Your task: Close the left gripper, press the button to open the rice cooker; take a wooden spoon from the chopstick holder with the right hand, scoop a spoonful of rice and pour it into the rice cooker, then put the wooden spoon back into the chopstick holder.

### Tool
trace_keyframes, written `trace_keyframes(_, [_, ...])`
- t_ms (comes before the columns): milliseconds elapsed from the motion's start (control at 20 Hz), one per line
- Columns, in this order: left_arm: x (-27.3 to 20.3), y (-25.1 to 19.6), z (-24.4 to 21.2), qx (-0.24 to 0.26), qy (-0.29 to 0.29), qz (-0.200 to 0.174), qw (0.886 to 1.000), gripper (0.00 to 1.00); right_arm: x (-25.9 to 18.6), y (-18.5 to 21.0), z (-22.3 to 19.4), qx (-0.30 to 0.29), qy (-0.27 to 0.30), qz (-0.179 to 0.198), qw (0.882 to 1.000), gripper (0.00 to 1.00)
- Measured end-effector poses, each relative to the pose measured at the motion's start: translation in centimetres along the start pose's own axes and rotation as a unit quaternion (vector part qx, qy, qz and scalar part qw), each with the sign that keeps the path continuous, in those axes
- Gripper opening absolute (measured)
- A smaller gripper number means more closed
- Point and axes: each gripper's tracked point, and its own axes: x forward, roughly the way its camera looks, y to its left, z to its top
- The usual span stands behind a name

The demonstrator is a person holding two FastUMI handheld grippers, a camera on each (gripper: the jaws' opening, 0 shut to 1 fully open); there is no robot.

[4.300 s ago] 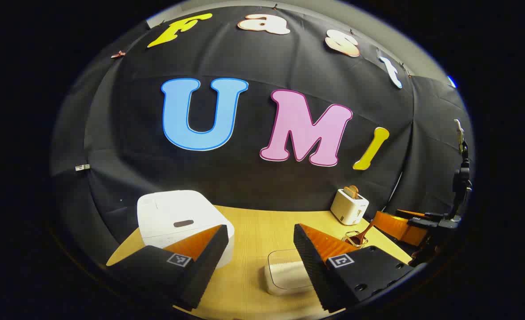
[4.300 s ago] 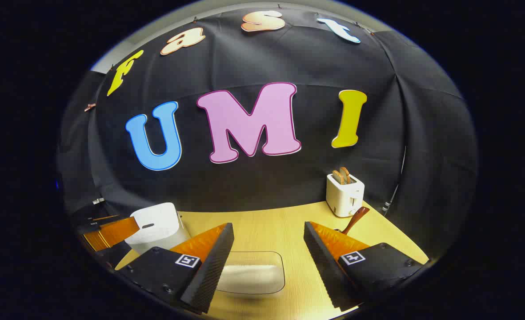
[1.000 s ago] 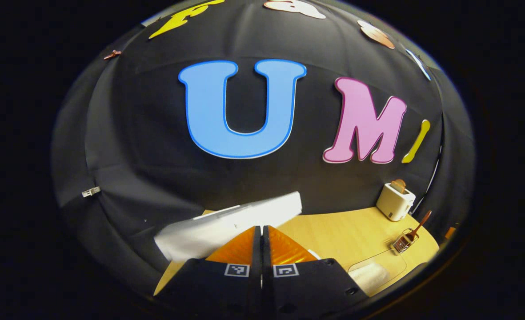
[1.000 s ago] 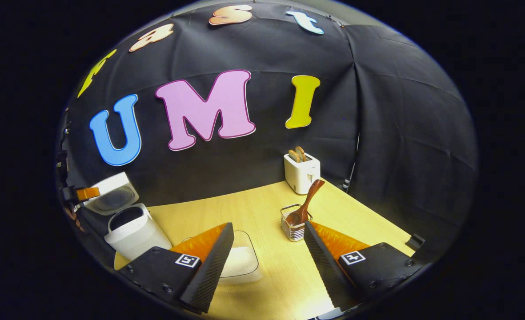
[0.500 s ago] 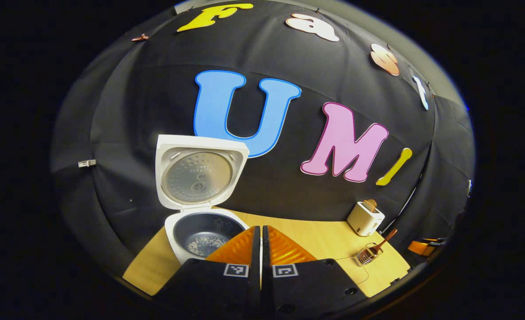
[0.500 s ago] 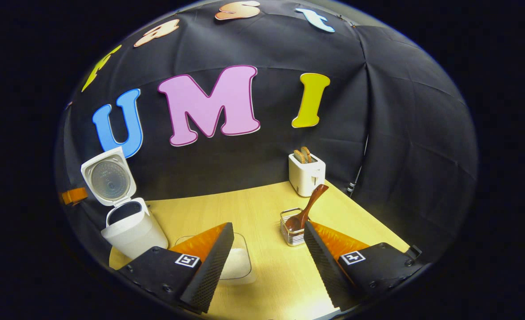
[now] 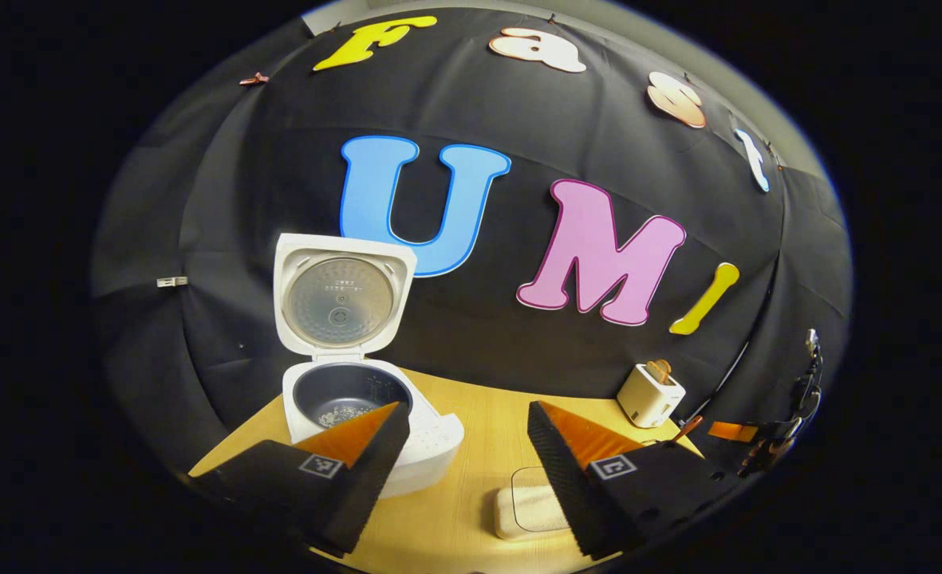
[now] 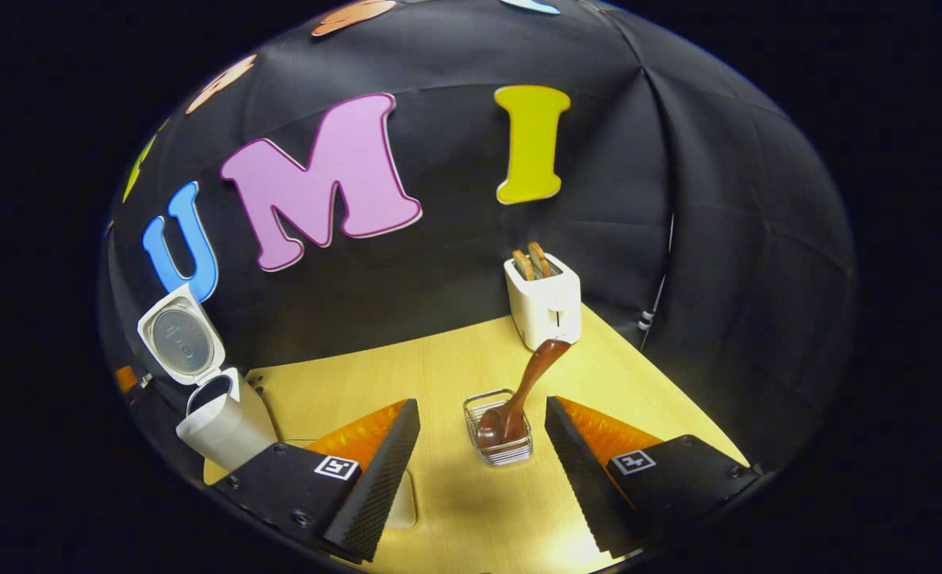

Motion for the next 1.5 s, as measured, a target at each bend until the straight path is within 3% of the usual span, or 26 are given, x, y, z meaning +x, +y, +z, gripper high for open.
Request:
trace_keyframes(200, [-1.6,-0.2,-2.5,0.019,0.018,0.047,0.999,0.96,5.2,-2.8,-2.0,0.02,0.035,0.019,0.999,0.98])
trace_keyframes(800, [-3.3,-1.9,-4.5,0.053,0.059,0.096,0.992,0.96,18.9,-4.2,-6.6,0.113,0.113,0.024,0.987,0.96])
trace_keyframes(850, [-3.4,-1.7,-4.6,0.052,0.06,0.104,0.991,0.96,19.3,-3.9,-6.8,0.113,0.116,0.027,0.986,0.93])
trace_keyframes(900, [-3.5,-1.6,-4.8,0.05,0.063,0.109,0.991,0.96,19.4,-3.4,-6.6,0.118,0.115,0.034,0.986,0.63])
trace_keyframes(1100, [-3.9,-1.2,-5.7,0.037,0.073,0.122,0.989,0.96,19.4,-3.0,-6.4,0.117,0.114,0.038,0.986,0.42])
trace_keyframes(1200, [-3.9,-1.3,-5.8,0.033,0.073,0.123,0.989,0.96,19.1,-3.5,-6.0,0.119,0.109,0.03,0.986,0.39])
trace_keyframes(1250, [-4.0,-1.3,-5.9,0.032,0.073,0.122,0.989,0.96,19.1,-3.8,-5.8,0.117,0.105,0.018,0.987,0.2])
trace_keyframes(1500, [-3.9,-2.2,-5.7,0.04,0.071,0.109,0.991,0.96,18.4,-4.0,-4.9,0.115,0.095,0.019,0.989,0.19])
